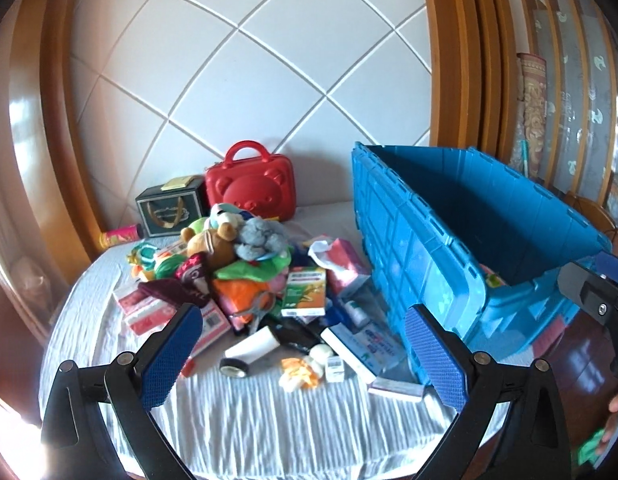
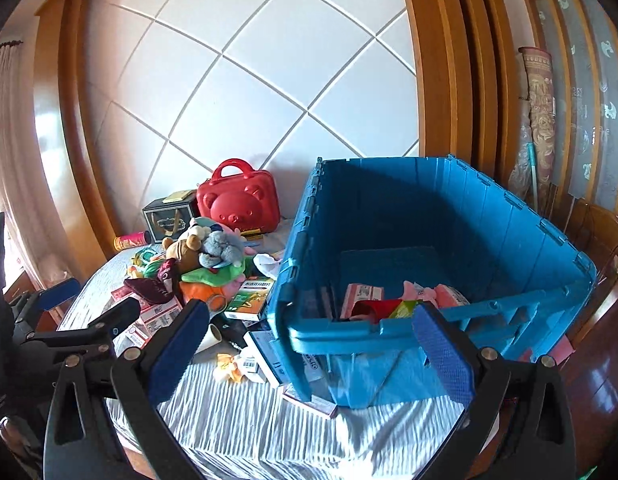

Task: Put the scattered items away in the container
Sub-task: 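Withdraw both grippers from the bin back over the table heap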

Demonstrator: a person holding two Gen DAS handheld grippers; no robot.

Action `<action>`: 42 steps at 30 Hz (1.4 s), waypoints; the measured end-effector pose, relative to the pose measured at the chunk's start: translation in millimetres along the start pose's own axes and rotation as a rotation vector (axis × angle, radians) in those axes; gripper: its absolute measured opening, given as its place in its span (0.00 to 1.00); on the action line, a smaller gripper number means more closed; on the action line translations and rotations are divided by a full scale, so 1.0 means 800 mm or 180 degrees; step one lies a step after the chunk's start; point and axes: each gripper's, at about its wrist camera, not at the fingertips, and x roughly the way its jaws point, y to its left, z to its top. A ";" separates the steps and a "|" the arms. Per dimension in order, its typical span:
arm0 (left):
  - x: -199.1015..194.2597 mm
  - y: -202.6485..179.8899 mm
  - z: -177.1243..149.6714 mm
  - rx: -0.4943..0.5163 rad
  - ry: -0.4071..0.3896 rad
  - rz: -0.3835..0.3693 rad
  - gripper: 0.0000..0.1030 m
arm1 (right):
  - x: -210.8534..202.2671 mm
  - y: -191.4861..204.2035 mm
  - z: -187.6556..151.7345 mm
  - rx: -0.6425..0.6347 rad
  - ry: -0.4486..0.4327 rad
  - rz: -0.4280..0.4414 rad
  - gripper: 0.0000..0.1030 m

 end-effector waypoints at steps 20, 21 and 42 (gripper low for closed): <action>-0.073 0.089 -0.017 -0.0131 0.0025 0.0060 0.99 | -0.047 0.089 0.003 -0.0197 0.0101 0.0020 1.00; -0.073 0.091 -0.018 -0.0135 0.0032 0.0075 0.99 | -0.045 0.090 0.001 -0.0192 0.0115 0.0026 1.00; -0.079 0.104 -0.024 -0.0226 0.0130 0.0202 1.00 | -0.044 0.088 0.000 -0.0188 0.0201 -0.0084 1.00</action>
